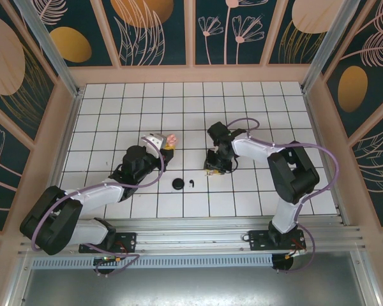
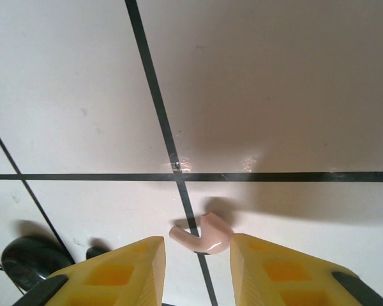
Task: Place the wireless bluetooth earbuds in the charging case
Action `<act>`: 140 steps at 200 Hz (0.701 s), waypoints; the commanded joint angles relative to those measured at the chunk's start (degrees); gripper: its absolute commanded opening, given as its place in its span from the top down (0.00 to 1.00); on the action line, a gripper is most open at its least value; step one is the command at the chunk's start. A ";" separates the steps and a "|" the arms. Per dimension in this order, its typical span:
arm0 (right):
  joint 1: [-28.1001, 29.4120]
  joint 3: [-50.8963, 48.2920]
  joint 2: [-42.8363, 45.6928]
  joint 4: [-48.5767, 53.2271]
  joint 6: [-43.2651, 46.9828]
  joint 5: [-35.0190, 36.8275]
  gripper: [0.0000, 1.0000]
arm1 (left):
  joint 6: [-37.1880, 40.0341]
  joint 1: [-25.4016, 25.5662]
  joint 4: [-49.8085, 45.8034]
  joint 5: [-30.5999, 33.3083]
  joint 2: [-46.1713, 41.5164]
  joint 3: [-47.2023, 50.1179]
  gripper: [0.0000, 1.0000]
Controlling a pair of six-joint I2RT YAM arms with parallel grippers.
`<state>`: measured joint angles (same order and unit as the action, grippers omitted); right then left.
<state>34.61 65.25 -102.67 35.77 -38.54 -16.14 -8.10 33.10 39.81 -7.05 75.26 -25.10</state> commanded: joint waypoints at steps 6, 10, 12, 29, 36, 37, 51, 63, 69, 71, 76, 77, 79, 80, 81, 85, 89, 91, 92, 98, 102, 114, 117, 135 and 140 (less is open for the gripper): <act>0.97 -1.60 0.96 -0.41 -1.94 0.06 0.67 | 0.85 -0.17 0.62 -0.35 -0.80 -1.00 0.92; 1.06 -1.69 0.91 -0.51 -2.04 0.06 0.67 | 0.83 -0.18 0.57 -0.33 -0.83 -1.00 0.92; 1.07 -1.70 0.90 -0.50 -2.05 0.06 0.67 | 0.92 -0.15 0.54 -0.31 -0.82 -1.00 0.92; 1.10 -2.21 1.05 -0.73 -2.39 0.06 0.67 | 0.90 -0.14 0.53 -0.19 -1.00 -0.95 0.92; 1.16 -2.38 1.01 -0.90 -2.49 0.06 0.67 | 0.89 -0.14 0.53 -0.17 -1.00 -0.78 0.92; 1.16 -2.40 1.00 -0.93 -2.50 0.06 0.67 | 0.89 -0.19 0.53 -0.21 -1.00 -0.80 0.92; 1.33 -2.65 0.81 -1.35 -2.56 -0.11 0.67 | 0.80 -0.14 0.47 -0.16 -1.09 -0.74 0.92; 1.42 -2.67 0.48 -1.86 -2.62 -0.52 0.67 | 0.80 -0.15 0.44 -0.16 -1.17 -0.66 0.92; 1.38 -2.67 0.33 -2.20 -2.64 -0.71 0.67 | 0.80 -0.14 0.44 -0.14 -1.17 -0.61 0.92; 1.39 -2.63 0.23 -2.26 -2.62 -0.77 0.67 | 0.80 -0.14 0.44 -0.15 -1.22 -0.62 0.92; 1.48 -2.58 0.15 -2.49 -2.66 -0.82 0.67 | 0.80 -0.22 0.44 -0.08 -1.23 -0.65 0.92; 1.50 -2.54 0.13 -2.56 -2.62 -0.82 0.67 | 0.80 -0.18 0.44 -0.12 -1.25 -0.65 0.92; 1.49 -2.51 0.00 -2.70 -2.60 -0.82 0.67 | 0.80 -0.15 0.44 -0.10 -1.28 -0.65 0.92; 1.46 -2.50 -0.04 -2.71 -2.59 -0.82 0.67 | 0.85 -0.10 0.44 -0.09 -1.27 -0.65 0.92; 1.44 -2.50 -0.05 -2.76 -2.59 -0.82 0.67 | 0.87 -0.17 0.44 -0.03 -1.27 -0.65 0.92; 1.44 -2.46 -0.17 -3.00 -2.59 -0.90 0.68 | 0.84 -0.19 0.44 0.00 -1.28 -0.64 0.92; 1.49 -2.41 -0.31 -3.32 -2.56 -0.99 0.68 | 0.81 -0.18 0.44 -0.05 -1.31 -0.63 0.92; 1.46 -2.41 -0.33 -3.38 -2.58 -0.99 0.68 | 0.80 -0.15 0.44 -0.02 -1.27 -0.64 0.92; 1.49 -2.37 -0.33 -3.49 -2.58 -1.00 0.68 | 0.80 -0.19 0.44 0.00 -1.31 -0.65 0.92; 1.49 -2.22 -0.53 -3.80 -2.46 -1.00 0.68 | 0.83 -0.09 0.44 0.10 -1.26 -0.61 0.92; 1.51 -2.09 -0.73 -3.89 -2.37 -1.00 0.69 | 0.85 -0.13 0.44 0.06 -1.30 -0.65 0.92; 1.50 -1.81 -1.08 -4.58 -2.13 -0.94 0.69 | 0.80 -0.19 0.27 0.06 -1.27 -0.65 0.92; 1.48 -1.72 -1.19 -4.69 -2.09 -0.87 0.69 | 0.85 -0.21 0.19 0.10 -1.34 -0.65 0.92; 1.48 -1.08 -1.58 -5.57 -1.76 -0.58 0.70 | 0.89 -0.14 0.09 0.16 -1.49 -0.63 0.92; 1.51 -0.86 -1.71 -5.89 -1.56 -0.45 0.70 | 0.89 -0.14 0.01 0.23 -1.45 -0.66 0.92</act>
<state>35.57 63.18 -103.04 31.68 -39.97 -16.78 -8.10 33.10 39.79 -7.03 75.09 -25.10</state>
